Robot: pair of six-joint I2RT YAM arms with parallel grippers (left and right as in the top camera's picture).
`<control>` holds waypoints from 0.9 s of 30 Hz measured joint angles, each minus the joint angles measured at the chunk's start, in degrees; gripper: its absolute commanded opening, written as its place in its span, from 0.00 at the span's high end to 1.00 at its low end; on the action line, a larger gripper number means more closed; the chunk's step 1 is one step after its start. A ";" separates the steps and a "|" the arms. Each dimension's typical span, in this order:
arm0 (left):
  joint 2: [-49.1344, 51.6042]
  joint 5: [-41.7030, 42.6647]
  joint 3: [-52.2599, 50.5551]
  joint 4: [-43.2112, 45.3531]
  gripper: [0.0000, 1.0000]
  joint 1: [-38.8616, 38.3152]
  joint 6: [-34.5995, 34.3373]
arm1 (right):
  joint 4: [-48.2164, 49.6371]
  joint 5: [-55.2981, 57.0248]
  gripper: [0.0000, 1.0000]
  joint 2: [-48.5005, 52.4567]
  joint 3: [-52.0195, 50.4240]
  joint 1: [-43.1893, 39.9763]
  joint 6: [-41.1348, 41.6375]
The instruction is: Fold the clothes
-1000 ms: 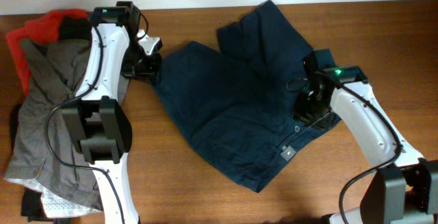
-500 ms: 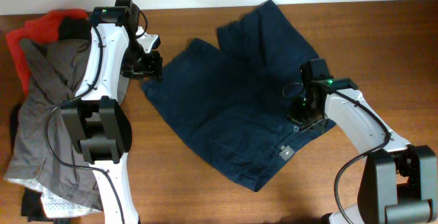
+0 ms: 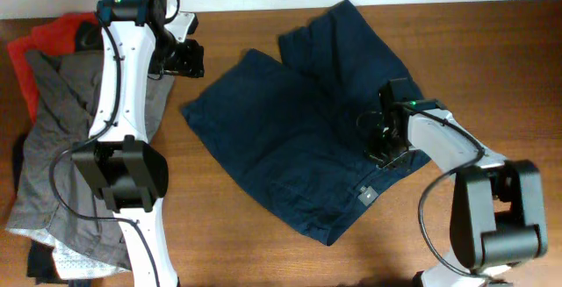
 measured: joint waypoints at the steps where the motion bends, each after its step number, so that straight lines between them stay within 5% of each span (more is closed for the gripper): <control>1: 0.00 -0.11 0.00 -0.02 0.35 0.00 0.00 | -0.02 -0.02 0.89 1.14 -0.02 0.00 -0.04; 13: 0.00 -0.35 0.00 -0.70 0.35 0.00 0.24 | 2.62 -6.12 0.79 3.82 1.49 -5.53 -3.30; 21: 0.00 -0.57 0.00 -0.72 0.35 0.00 0.26 | 16.26 -8.22 0.66 8.39 6.62 -24.61 -14.43; 27: 0.00 -0.79 0.00 -0.42 0.35 -1.31 0.44 | 12.02 -4.66 0.35 11.50 15.34 -25.77 -18.64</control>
